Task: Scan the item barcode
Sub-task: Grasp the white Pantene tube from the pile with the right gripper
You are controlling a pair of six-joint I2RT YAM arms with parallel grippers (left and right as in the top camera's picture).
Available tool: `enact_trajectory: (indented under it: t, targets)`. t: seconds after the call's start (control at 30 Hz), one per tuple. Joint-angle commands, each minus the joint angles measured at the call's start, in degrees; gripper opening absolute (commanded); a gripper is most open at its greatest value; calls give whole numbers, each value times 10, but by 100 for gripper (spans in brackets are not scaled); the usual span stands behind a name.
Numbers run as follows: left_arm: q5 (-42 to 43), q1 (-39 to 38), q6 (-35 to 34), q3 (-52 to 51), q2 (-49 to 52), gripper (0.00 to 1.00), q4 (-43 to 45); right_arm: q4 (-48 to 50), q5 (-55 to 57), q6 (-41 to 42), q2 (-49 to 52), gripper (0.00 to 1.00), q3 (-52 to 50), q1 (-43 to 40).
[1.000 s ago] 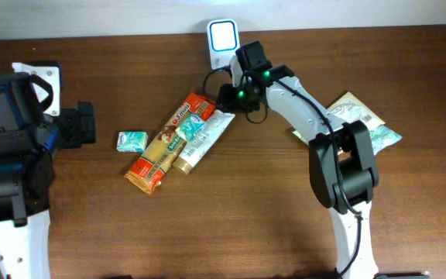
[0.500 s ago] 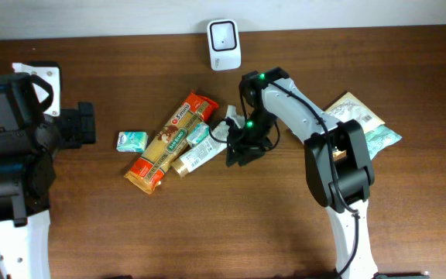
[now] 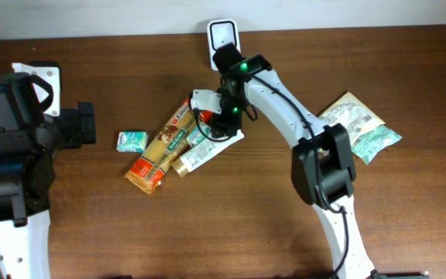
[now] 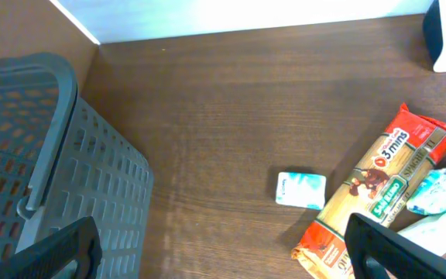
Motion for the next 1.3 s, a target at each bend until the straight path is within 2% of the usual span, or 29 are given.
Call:
enact_trajectory:
  t: [0.0,0.1,0.13,0.17,0.2,0.33,0.4,0.43,0.63,0.73,0.77,0.8,0.83,0.9,1.0,1.13,1.27]
  targets:
    - [0,2,-7,2,-2,99,1,-18,-22,-42,29,72,-5,2]
    - [0,2,-7,2,-2,99,1,-103,-48,-59,31,72,-5,2]
    - [0,2,-7,2,-2,99,1,-132,-56,-58,31,68,-7,2]
    - [0,2,-7,2,-2,99,1,-165,-62,-54,31,58,-8,2]
    - [0,2,-7,2,-2,99,1,-184,-74,-42,31,55,-8,2]
    - [0,2,-7,2,-2,99,1,-209,-137,27,31,56,-9,5]
    - [0,2,-7,2,-2,99,1,-209,-136,29,31,57,-16,9]
    - [0,2,-7,2,-2,99,1,-205,-134,29,31,61,-28,13]
    - [0,2,-7,2,-2,99,1,-191,-130,28,31,60,-92,14]
    - [0,2,-7,2,-2,99,1,-192,-130,29,31,44,-103,14]
    - [0,2,-7,2,-2,99,1,-192,-130,29,31,30,-103,13]
    - [0,2,-7,2,-2,99,1,-193,-130,29,31,10,-103,13]
    - [0,2,-7,2,-2,99,1,-196,-133,29,31,4,-103,13]
    - [0,2,-7,2,-2,99,1,-199,-140,51,30,4,-102,13]
    - [0,2,-7,2,-2,99,1,-207,-182,192,29,4,-65,4]
    - [0,2,-7,2,-2,99,1,-261,-269,193,15,4,27,-26]
    - [0,2,-7,2,-2,99,1,-313,-297,193,-14,4,144,-57]
